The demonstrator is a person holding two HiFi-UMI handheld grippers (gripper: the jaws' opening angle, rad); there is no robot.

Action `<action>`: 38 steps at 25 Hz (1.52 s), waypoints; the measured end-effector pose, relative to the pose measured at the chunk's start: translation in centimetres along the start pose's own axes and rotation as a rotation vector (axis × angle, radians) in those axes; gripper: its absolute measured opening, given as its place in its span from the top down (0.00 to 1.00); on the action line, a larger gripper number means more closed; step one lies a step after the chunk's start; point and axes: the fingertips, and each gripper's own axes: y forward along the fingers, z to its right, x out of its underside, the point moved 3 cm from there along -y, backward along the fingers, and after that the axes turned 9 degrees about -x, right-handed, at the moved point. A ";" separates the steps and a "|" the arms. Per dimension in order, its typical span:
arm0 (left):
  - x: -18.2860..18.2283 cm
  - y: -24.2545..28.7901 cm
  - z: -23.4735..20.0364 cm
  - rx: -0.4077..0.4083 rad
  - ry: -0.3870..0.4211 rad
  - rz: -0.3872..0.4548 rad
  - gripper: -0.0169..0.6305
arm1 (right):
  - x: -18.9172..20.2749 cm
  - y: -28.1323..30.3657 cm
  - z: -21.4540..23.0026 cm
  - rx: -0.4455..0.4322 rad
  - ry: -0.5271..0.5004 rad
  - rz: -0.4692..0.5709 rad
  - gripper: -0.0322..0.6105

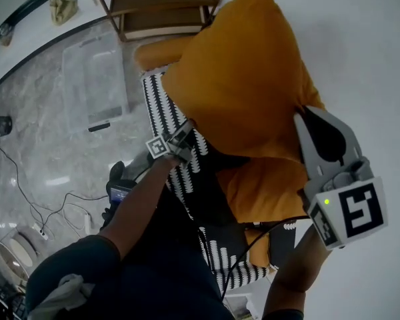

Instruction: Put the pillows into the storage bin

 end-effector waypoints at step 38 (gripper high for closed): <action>-43.8 -39.5 -7.2 -0.866 0.026 0.762 0.74 | -14.2 65.8 -19.1 -0.023 -0.262 0.072 0.92</action>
